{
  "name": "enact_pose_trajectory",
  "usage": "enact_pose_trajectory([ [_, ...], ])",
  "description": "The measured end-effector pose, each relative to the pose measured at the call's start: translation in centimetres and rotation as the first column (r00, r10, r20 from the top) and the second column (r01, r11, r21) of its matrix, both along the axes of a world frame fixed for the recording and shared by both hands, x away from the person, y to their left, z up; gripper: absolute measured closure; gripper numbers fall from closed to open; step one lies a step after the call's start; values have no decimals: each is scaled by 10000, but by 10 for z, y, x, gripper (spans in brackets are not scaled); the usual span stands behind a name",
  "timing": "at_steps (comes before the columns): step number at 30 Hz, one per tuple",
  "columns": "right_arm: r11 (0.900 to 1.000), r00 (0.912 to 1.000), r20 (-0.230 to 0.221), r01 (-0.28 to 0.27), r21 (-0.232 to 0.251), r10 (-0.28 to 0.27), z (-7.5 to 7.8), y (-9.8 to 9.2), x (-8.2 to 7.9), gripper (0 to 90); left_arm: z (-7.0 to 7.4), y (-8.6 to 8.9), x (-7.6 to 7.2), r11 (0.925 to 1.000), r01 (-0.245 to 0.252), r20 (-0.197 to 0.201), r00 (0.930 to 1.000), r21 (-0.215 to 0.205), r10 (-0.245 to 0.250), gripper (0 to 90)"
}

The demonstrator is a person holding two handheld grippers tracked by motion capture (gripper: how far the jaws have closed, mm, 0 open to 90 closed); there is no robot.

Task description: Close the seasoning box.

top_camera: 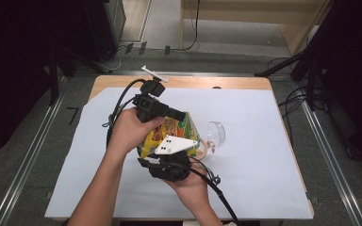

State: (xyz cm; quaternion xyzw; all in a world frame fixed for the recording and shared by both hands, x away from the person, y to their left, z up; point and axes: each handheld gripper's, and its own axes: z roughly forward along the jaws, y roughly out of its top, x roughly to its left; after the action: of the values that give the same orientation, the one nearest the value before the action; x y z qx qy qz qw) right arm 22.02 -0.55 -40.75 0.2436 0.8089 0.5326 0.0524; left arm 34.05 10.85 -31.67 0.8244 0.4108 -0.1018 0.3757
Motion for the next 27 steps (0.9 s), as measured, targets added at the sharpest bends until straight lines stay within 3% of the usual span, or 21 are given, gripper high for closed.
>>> enact_pose_trajectory([
  [16,9998,9999,-9,-159,121,159,-10,0,-1,678,-6,1,-2,9995,162,-178,9997,276,-157,756],
  [27,9977,9978,49,-660,154,660,-20,3,-2,642,-11,8,-6,9965,712,-277,9972,428,-700,765],
])
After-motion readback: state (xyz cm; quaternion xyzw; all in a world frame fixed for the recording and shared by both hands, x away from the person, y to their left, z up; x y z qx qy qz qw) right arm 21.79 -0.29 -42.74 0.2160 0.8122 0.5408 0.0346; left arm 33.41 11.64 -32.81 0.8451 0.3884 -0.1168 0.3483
